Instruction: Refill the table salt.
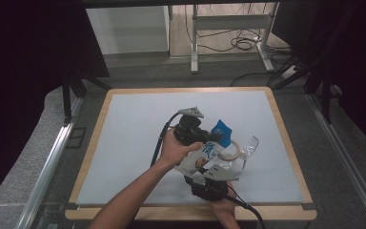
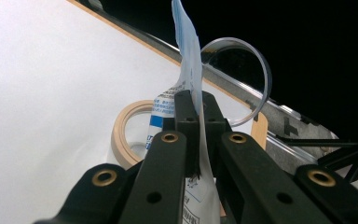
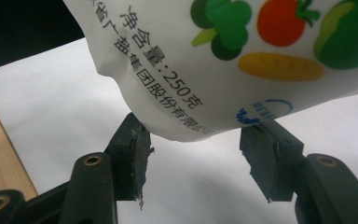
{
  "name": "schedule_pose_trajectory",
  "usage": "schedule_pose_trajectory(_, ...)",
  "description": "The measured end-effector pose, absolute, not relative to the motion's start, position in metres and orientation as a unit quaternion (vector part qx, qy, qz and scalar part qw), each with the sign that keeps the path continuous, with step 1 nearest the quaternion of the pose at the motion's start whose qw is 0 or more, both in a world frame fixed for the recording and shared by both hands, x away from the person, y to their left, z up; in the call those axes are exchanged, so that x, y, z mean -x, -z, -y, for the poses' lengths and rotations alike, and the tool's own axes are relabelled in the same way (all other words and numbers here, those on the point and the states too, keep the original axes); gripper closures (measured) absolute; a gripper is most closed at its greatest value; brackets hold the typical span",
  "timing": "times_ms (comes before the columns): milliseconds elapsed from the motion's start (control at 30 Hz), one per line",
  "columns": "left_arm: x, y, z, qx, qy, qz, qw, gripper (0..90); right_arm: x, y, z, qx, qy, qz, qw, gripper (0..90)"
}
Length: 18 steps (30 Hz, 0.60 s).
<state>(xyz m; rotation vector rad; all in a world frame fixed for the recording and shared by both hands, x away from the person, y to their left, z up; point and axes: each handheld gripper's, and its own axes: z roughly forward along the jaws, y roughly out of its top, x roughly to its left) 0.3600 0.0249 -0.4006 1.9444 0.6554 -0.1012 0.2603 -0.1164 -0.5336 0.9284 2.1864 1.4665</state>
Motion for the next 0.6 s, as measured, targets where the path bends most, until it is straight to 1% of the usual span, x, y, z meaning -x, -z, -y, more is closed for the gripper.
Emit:
schedule_pose_trajectory(167, -0.3616, 0.3990, -0.0234, -0.816, 0.037, -0.271, 0.509, 90.0, -0.2598, 0.5333, 0.1173, -0.327, -0.523, -0.769, 0.168, 44.1)
schedule_pose_trajectory(600, -0.3679, 0.3987, -0.0179, -0.825, 0.038, -0.269, 0.496, 90.0, -0.2588, 0.5311, 0.1183, -0.323, -0.529, -0.766, 0.172, 44.1)
